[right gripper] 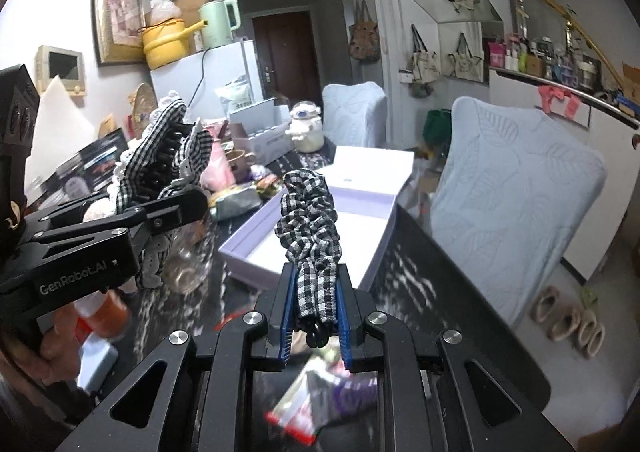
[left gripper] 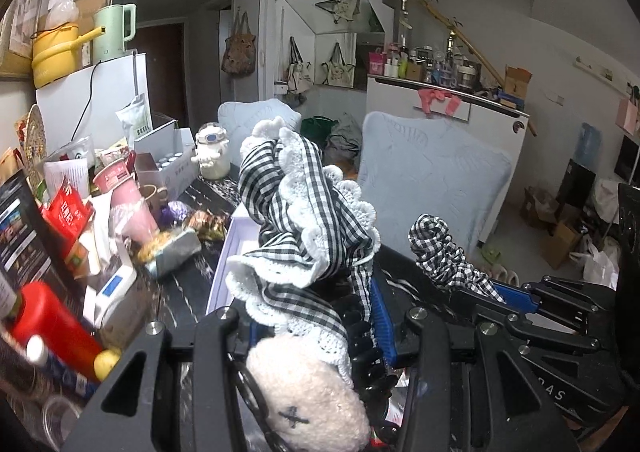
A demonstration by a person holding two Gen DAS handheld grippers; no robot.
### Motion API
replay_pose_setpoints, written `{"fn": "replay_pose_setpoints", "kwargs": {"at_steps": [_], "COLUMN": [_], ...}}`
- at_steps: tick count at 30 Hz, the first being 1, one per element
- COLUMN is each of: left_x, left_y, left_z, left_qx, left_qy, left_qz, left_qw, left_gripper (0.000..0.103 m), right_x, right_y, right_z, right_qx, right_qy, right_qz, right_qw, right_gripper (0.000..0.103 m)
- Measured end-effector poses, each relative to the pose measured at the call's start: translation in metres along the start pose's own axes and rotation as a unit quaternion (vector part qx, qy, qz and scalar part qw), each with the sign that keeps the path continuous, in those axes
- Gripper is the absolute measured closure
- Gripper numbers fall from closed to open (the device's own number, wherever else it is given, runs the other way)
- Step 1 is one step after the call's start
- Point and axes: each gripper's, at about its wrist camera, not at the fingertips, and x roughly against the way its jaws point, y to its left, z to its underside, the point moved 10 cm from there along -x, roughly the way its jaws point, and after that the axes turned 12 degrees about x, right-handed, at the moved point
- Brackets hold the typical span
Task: Organize soft objects
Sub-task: 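Carry the doll with the left tool while the right tool carries the scrunchie to the box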
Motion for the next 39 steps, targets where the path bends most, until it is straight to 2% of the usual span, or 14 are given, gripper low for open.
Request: {"fn": "replay_pose_setpoints", "kwargs": {"at_steps": [4,8,14,20,28,31,35,38,39], "left_x": [-0.027,-0.055,-0.095,-0.134,-0.193,-0.206,-0.221,-0.231,-0.234], "left_y": [0.007,0.010,0.018,0.031,0.056,0.061,0.065,0.069,0.070], "left_z": [-0.016,-0.030,-0.046,-0.055,-0.050,-0.046,-0.037,-0.031,-0.030], "left_qx": [0.004,0.012,0.007,0.014,0.011,-0.007,-0.006,-0.009,-0.010], "left_qy": [0.001,0.010,0.010,0.024,0.056,0.058,0.079,0.096,0.102], "left_qz": [-0.006,0.002,-0.017,-0.034,-0.074,-0.097,-0.102,-0.123,-0.126], "left_qw": [1.0000,0.9999,0.9998,0.9990,0.9956,0.9936,0.9916,0.9877,0.9867], "left_gripper": [0.060,0.060,0.060,0.060,0.060,0.060,0.059,0.056,0.054], "right_x": [-0.023,-0.049,-0.090,-0.132,-0.185,-0.198,-0.212,-0.217,-0.217], "right_y": [-0.015,-0.030,-0.046,-0.058,-0.064,-0.065,-0.064,-0.068,-0.069], "right_z": [-0.015,-0.030,-0.051,-0.059,-0.053,-0.048,-0.041,-0.038,-0.037], "right_qx": [0.001,0.005,0.009,0.014,0.015,0.018,0.015,0.011,0.010], "right_qy": [0.004,0.009,0.020,0.040,0.083,0.097,0.116,0.124,0.126], "right_qz": [0.005,0.006,0.000,-0.004,-0.011,-0.005,-0.010,-0.009,-0.009], "right_qw": [1.000,1.000,1.000,0.999,0.996,0.995,0.993,0.992,0.992], "right_gripper": [0.085,0.085,0.085,0.085,0.085,0.085,0.085,0.083,0.078]}}
